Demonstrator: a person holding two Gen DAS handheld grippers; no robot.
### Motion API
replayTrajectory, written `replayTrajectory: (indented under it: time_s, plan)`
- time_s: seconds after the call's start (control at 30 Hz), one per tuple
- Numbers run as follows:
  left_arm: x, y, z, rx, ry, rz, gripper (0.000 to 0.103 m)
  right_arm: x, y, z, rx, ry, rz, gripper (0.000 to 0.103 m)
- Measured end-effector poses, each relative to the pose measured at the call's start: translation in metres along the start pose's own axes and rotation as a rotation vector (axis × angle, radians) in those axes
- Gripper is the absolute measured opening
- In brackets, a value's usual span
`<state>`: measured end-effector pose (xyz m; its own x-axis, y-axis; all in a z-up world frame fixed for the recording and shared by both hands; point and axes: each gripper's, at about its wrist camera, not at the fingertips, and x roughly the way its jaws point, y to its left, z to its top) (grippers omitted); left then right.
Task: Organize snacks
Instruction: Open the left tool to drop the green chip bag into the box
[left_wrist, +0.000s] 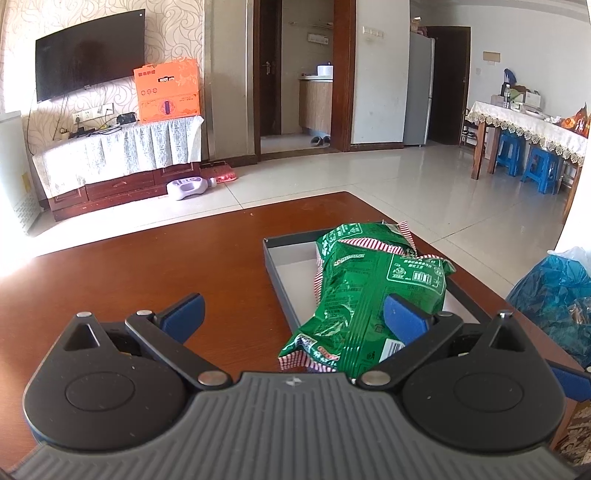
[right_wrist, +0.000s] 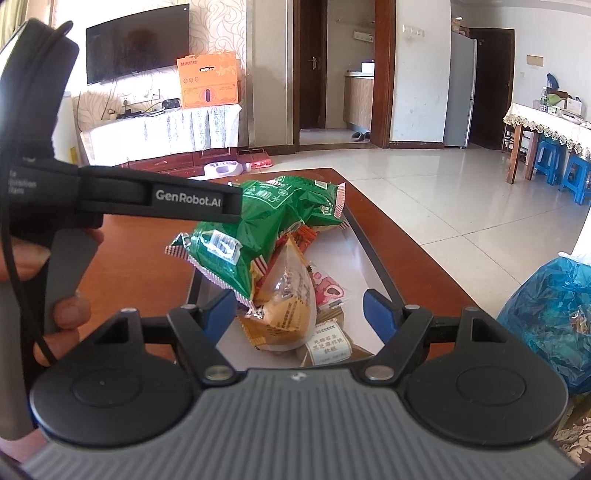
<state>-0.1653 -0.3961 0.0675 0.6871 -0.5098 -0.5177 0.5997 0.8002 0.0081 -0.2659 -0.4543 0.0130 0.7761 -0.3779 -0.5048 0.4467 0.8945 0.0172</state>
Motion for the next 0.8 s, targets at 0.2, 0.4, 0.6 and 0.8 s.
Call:
replayTrajectory:
  time_s: [0.2,0.4,0.6,0.8]
  plan:
    - [-0.011,0.007,-0.004,-0.011,-0.005,0.018,0.103,-0.012,0.005,-0.002,-0.002,-0.036,0.010,0.077]
    - [-0.025,0.016,-0.008,-0.032,-0.007,0.031,0.103,-0.022,0.011,-0.005,-0.004,-0.051,0.029,0.077]
    - [-0.045,0.020,-0.012,-0.023,-0.035,0.070,0.103,-0.032,0.013,-0.009,0.018,-0.060,0.051,0.077]
    - [-0.065,0.020,-0.020,-0.025,-0.045,0.097,0.103,-0.040,0.024,-0.012,-0.015,-0.075,0.063,0.077]
